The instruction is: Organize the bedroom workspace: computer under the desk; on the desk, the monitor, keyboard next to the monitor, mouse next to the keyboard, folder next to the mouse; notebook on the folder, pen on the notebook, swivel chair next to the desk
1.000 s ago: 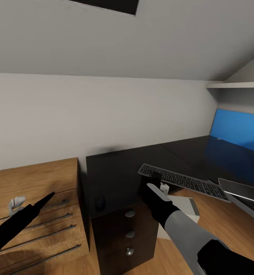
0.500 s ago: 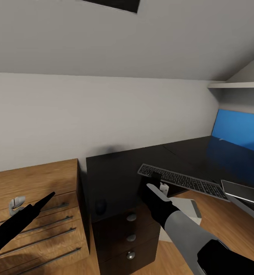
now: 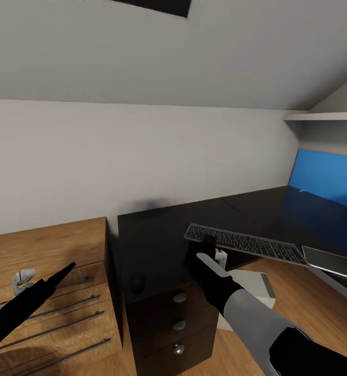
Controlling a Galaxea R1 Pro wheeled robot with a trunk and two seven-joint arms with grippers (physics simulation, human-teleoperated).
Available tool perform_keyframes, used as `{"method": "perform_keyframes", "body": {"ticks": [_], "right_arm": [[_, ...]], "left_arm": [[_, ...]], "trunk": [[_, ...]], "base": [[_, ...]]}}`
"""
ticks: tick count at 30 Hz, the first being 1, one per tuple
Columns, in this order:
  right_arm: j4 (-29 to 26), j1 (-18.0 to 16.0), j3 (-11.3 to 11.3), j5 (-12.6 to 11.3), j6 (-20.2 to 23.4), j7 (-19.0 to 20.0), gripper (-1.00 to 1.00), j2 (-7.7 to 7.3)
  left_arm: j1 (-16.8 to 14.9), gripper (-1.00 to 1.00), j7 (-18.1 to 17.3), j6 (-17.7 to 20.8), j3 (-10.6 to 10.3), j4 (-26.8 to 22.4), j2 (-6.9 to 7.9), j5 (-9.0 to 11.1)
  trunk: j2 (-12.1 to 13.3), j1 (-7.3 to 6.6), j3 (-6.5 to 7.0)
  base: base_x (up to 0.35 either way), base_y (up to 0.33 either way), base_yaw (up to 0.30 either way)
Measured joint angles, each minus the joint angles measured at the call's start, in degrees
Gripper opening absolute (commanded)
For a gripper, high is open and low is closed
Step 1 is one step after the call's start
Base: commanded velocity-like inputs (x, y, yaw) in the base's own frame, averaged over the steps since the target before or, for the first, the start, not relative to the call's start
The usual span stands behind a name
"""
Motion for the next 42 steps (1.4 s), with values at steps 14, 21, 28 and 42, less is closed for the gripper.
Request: {"method": "perform_keyframes", "body": {"ticks": [14, 21, 28, 42], "right_arm": [[0.0, 0.0, 0.6, -0.1, 6.6, -0.1, -1.0, 0.0], [0.0, 0.1, 0.5, 0.0, 14.6, -0.1, -1.0, 0.0], [0.1, 0.2, 0.4, 0.1, 16.9, 0.0, -1.0, 0.0], [0.3, 0.2, 0.3, 0.2, 17.2, 0.1, -1.0, 0.0]], "left_arm": [[0.0, 1.0, 0.0, 0.0, -0.1, 0.0, -0.03, 0.0], [0.0, 1.0, 0.0, 0.0, -0.1, 0.0, -0.2, 0.0], [0.0, 1.0, 0.0, 0.0, -0.3, 0.0, -0.26, 0.0], [0.0, 1.0, 0.0, -0.1, -0.8, 0.1, -0.26, 0.0]], "trunk": [[0.0, 0.0, 0.0], [0.0, 0.0, 0.0], [0.0, 0.0, 0.0], [0.0, 0.0, 0.0]], "base": [[0.0, 0.0, 0.0], [0.0, 0.0, 0.0], [0.0, 0.0, 0.0], [0.0, 0.0, 0.0]]}}
